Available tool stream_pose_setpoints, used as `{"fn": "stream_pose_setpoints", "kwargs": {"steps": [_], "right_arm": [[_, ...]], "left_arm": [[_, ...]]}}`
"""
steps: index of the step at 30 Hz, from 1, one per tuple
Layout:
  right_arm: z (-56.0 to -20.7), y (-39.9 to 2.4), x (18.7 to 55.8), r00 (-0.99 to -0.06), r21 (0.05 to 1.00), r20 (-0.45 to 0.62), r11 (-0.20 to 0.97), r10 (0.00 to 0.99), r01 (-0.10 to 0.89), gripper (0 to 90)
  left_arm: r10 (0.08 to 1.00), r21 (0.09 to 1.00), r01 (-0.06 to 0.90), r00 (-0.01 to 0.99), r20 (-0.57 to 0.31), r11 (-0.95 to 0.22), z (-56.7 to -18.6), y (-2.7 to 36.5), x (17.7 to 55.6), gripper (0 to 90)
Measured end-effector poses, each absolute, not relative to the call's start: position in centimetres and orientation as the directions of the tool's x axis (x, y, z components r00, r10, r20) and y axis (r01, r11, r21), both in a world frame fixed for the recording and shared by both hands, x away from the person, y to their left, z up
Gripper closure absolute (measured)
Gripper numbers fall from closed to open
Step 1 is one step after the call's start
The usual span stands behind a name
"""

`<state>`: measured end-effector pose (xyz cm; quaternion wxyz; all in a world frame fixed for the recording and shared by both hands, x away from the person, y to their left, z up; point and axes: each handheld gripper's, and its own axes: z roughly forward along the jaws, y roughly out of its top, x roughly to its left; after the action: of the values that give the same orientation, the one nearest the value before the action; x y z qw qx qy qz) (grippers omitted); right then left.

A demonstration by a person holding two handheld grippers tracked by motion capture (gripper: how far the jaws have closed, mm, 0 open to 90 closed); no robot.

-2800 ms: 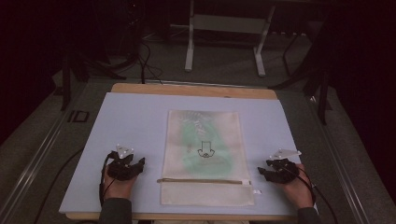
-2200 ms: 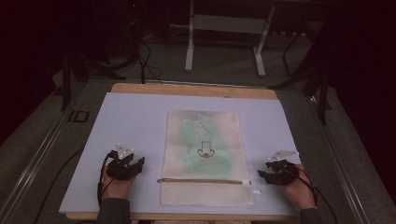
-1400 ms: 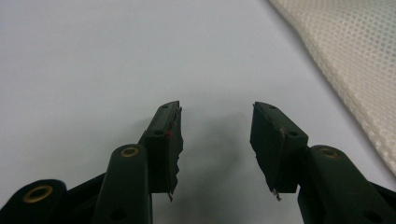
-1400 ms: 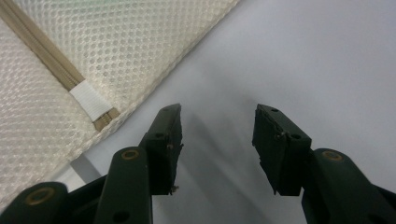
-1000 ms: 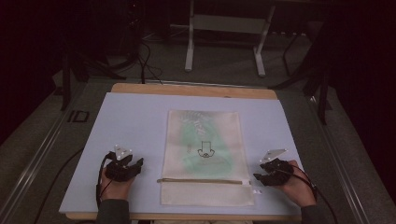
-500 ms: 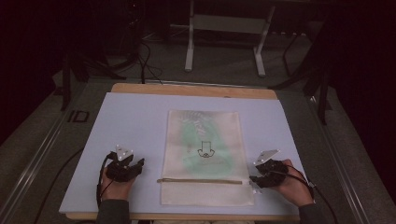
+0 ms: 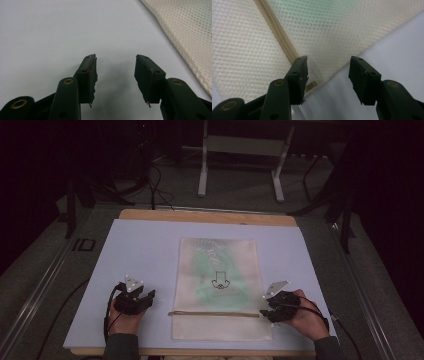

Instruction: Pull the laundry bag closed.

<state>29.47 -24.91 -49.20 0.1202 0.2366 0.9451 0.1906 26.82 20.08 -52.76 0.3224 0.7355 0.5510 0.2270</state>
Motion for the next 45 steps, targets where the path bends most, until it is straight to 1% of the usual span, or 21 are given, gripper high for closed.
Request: {"fn": "stream_pose_setpoints", "kwargs": {"steps": [8,16,30,45], "right_arm": [[-48.8,-23.3,29.4,-0.887,0.429,-0.120,0.829,0.445,0.358,48.5],[-48.9,-21.6,29.4,-0.908,0.403,-0.124,0.856,0.401,0.323,48.4],[-48.7,-19.5,29.5,-0.923,0.403,-0.129,0.870,0.361,0.284,48.7],[-48.3,-16.3,29.5,-0.947,0.413,-0.129,0.884,0.295,0.219,50.6]], "left_arm": [[0.955,0.722,0.665,0.296,-0.021,-0.190,-52.8,20.0,26.8,51.1],[0.955,0.722,0.664,0.298,-0.020,-0.192,-52.7,20.0,26.8,51.1],[0.953,0.721,0.665,0.302,-0.019,-0.196,-52.7,20.0,26.8,51.0],[0.951,0.720,0.664,0.308,-0.019,-0.200,-52.7,19.9,26.8,51.0]]}}
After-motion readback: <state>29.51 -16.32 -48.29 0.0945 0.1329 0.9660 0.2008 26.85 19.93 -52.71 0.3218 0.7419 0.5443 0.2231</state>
